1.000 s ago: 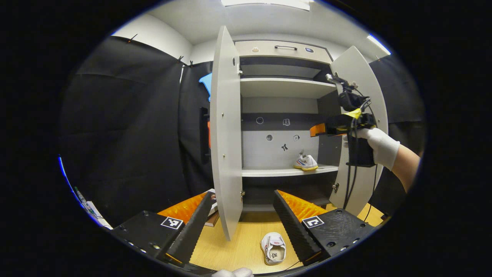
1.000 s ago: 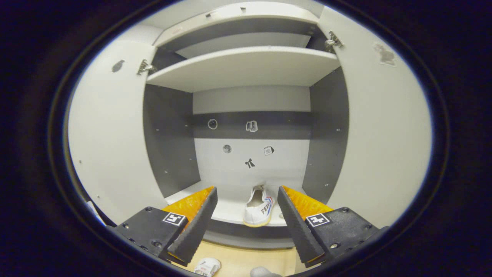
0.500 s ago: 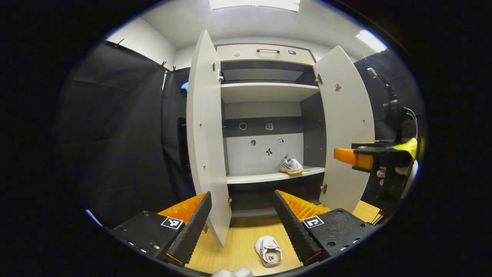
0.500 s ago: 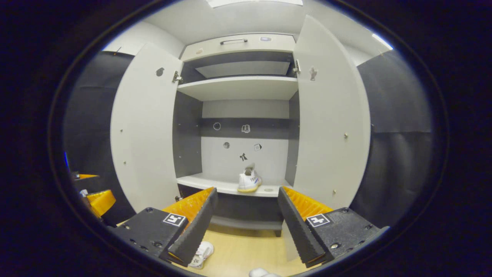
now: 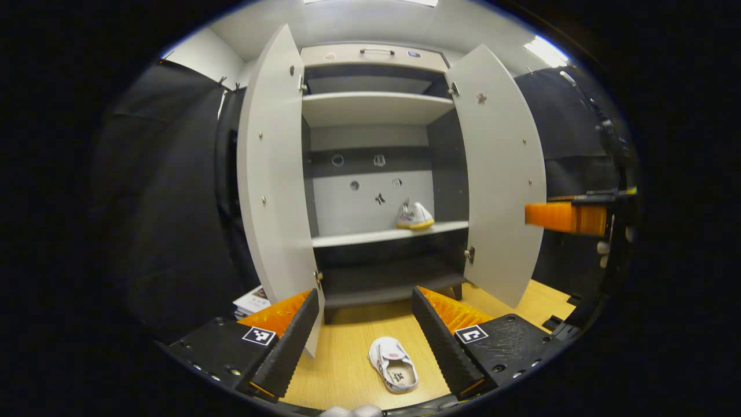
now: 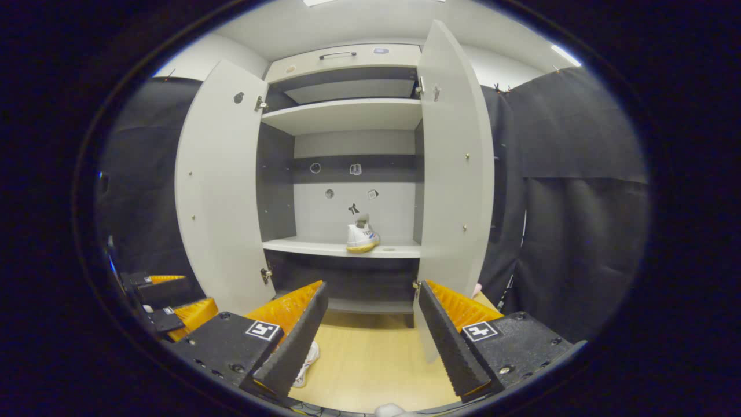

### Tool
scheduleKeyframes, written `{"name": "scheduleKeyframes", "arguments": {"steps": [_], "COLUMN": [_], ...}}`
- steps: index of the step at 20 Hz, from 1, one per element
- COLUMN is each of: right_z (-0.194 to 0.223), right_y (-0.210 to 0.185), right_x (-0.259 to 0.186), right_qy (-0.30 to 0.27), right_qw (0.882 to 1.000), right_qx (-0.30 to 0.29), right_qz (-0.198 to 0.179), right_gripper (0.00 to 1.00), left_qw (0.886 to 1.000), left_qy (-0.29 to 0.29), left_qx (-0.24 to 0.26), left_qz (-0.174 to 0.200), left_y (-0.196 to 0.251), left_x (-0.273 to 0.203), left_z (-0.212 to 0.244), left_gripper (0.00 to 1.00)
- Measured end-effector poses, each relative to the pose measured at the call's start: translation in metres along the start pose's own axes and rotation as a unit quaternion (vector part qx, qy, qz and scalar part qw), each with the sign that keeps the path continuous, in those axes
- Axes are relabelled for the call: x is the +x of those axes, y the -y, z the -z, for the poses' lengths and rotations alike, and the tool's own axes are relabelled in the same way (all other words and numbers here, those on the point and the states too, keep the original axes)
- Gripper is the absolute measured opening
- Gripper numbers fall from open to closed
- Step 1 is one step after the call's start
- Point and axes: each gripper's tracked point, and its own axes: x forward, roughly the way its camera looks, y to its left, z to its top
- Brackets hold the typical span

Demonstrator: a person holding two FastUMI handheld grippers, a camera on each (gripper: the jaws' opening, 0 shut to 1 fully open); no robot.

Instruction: Grab one shoe with the right hand and put it into the shoe cabinet, grab the other shoe with the left hand and put it into the shoe cabinet; then close the right door with the right hand and the left door with the left hand.

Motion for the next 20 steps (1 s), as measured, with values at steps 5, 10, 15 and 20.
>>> {"name": "scheduleKeyframes", "arguments": {"steps": [5, 10, 15, 20], "right_z": [0.017, 0.026, 0.036, 0.042], "right_y": [0.024, 0.036, 0.042, 0.048], "right_x": [-0.009, -0.015, -0.015, -0.007], "right_qy": [-0.035, -0.059, -0.078, -0.092], "right_qw": [0.999, 0.997, 0.996, 0.994], "right_qx": [-0.001, -0.011, -0.016, -0.021], "right_qz": [0.027, 0.040, 0.045, 0.049], "right_gripper": [0.99, 0.99, 0.99, 1.00], "left_qw": [0.993, 0.981, 0.976, 0.975], "left_qy": [-0.116, -0.190, -0.218, -0.222], "left_qx": [-0.012, 0.002, 0.018, 0.023], "left_qz": [0.014, 0.026, 0.009, 0.001], "left_y": [0.020, 0.031, 0.018, 0.008], "left_x": [0.026, 0.058, 0.094, 0.134], "left_z": [0.127, 0.213, 0.255, 0.259], "left_gripper": [0.97, 0.97, 0.96, 0.91]}}
